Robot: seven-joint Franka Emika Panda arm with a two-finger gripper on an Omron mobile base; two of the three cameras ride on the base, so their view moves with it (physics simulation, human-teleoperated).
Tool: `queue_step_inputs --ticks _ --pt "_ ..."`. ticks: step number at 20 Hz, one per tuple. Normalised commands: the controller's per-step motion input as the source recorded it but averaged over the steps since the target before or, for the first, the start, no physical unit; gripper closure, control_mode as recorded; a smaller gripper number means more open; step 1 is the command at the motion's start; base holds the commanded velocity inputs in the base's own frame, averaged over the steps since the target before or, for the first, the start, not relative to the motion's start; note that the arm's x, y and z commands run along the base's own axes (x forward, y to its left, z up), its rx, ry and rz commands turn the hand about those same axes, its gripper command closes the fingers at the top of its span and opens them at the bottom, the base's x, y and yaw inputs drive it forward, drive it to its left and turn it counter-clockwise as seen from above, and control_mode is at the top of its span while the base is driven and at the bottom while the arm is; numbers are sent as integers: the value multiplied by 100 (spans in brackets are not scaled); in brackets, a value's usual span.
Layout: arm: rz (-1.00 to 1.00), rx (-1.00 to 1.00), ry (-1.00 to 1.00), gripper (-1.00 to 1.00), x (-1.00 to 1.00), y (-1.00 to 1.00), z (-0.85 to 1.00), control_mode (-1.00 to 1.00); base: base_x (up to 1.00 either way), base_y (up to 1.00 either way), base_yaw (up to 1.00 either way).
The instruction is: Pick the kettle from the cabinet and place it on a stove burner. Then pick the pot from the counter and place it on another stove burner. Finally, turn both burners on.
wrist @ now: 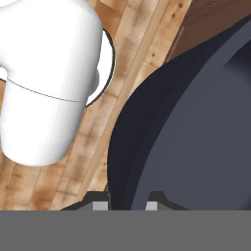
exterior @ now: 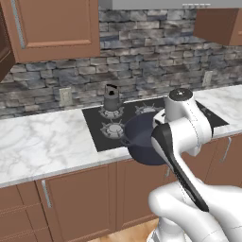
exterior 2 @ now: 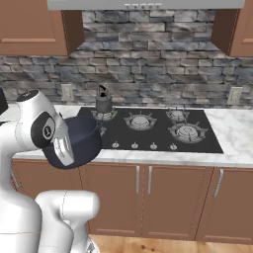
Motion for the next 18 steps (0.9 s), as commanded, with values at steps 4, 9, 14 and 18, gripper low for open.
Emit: queue_step_inputs --ticks 4,9,14,18 --pt "0 0 0 100 0 0 0 100 49 -55 23" --pt "0 0 0 100 0 0 0 100 49 -49 22" --pt "0 0 0 100 0 0 0 100 43 -38 19" --pt "0 0 0 100 0 0 0 100 34 -41 18"
